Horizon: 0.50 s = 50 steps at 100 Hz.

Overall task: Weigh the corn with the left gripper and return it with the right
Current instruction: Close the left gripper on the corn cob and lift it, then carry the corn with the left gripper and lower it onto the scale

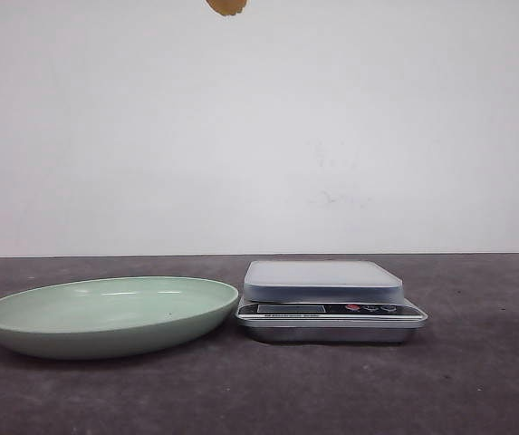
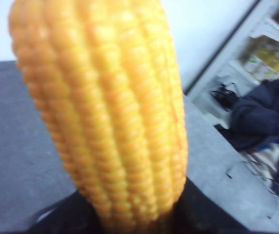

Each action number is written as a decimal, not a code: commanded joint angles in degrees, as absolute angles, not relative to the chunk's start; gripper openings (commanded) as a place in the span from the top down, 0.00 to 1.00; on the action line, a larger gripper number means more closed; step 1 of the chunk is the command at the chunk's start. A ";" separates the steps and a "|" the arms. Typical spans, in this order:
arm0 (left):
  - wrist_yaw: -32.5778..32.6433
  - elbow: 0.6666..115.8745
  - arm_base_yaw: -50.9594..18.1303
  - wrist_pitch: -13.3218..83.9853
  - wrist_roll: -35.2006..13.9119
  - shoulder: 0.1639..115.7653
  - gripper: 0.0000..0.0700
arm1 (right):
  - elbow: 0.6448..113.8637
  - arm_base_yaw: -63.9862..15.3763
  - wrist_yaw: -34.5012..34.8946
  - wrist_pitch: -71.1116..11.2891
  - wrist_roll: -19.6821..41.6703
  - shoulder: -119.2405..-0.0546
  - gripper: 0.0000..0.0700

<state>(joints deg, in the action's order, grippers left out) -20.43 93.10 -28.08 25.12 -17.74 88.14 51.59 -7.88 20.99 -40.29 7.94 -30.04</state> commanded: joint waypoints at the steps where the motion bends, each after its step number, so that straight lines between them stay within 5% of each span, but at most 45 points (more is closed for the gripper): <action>1: -18.76 94.13 -29.19 24.49 -19.11 90.48 1.00 | 52.07 -8.12 20.97 -40.36 8.29 -30.26 0.13; 50: -18.55 94.13 -35.77 32.29 -22.63 109.80 1.00 | 52.07 -8.12 20.75 -40.34 8.21 -30.26 0.13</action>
